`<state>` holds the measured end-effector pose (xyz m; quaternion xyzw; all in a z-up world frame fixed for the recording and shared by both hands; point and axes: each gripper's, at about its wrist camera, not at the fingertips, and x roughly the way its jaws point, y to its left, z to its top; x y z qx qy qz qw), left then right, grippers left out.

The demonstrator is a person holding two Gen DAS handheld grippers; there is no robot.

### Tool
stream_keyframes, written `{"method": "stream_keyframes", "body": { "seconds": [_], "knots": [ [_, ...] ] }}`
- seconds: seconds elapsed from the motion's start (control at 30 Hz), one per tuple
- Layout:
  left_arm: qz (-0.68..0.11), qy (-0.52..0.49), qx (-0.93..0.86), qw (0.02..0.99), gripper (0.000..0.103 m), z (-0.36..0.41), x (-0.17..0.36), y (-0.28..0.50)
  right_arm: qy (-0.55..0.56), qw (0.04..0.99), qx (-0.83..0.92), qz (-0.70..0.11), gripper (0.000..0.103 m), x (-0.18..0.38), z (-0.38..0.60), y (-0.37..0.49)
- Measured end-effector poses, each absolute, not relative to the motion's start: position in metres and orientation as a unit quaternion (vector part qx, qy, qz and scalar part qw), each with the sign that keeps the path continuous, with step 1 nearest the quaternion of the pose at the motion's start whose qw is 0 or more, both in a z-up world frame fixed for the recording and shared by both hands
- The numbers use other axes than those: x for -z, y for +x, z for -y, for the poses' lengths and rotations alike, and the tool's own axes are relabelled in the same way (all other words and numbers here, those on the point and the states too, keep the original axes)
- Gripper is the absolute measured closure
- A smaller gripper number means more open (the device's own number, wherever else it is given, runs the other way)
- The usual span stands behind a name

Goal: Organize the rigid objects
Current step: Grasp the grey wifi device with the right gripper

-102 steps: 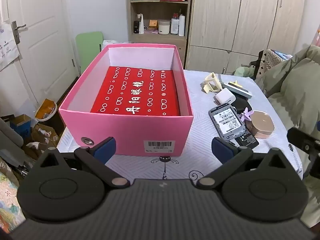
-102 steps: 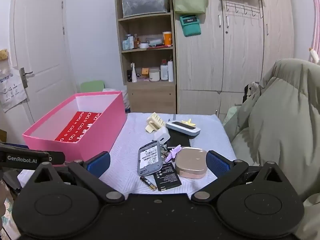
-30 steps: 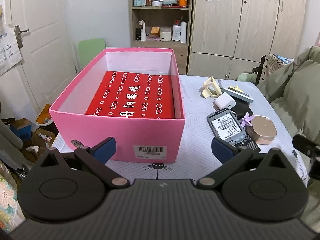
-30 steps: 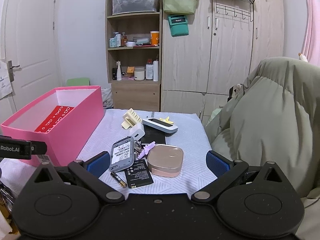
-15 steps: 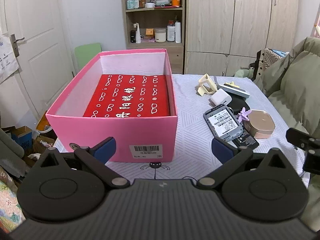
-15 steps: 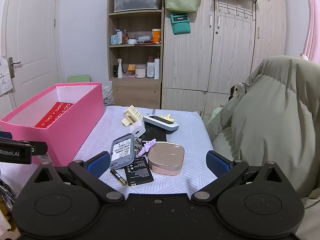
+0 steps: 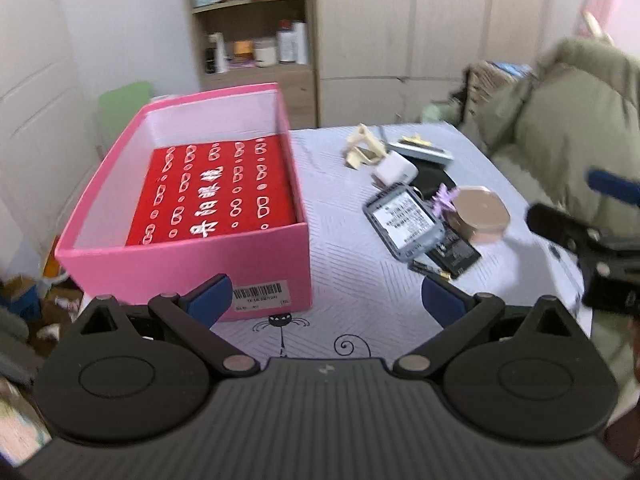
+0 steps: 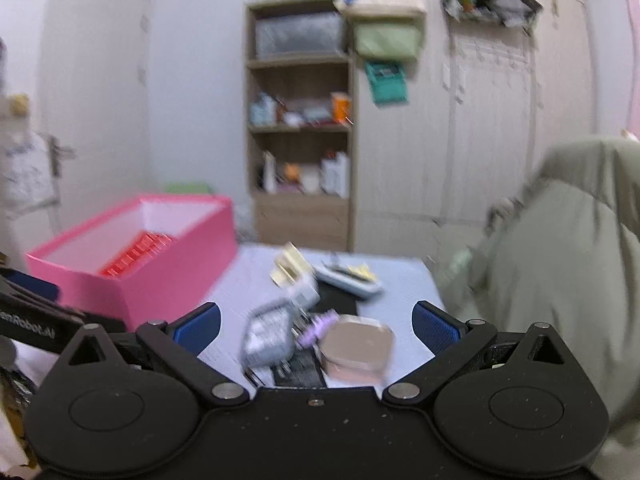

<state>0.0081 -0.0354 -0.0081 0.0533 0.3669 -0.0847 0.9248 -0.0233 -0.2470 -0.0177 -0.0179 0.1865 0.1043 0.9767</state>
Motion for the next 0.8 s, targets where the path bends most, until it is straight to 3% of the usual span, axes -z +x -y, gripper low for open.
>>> {"method": "stream_keyframes", "body": {
  "seconds": [0.2, 0.37, 0.57, 0.8],
  "knots": [
    [-0.382, 0.101, 0.096, 0.913, 0.003, 0.021, -0.009, 0.019, -0.005, 0.958, -0.179, -0.223, 0.0, 0.007, 0.248, -0.004],
    [-0.413, 0.117, 0.103, 0.897, 0.004, -0.001, -0.026, 0.042, -0.06, 0.943, -0.216, -0.246, 0.0, 0.007, 0.227, 0.009],
    [-0.477, 0.093, 0.127, 0.865, 0.005, -0.037, -0.041, 0.076, -0.104, 0.924, -0.226, -0.289, 0.002, 0.032, 0.203, 0.043],
    [-0.466, 0.118, 0.066, 0.874, 0.005, -0.081, -0.057, 0.112, -0.125, 0.906, -0.221, -0.338, 0.003, 0.059, 0.183, 0.081]
  ]
}}
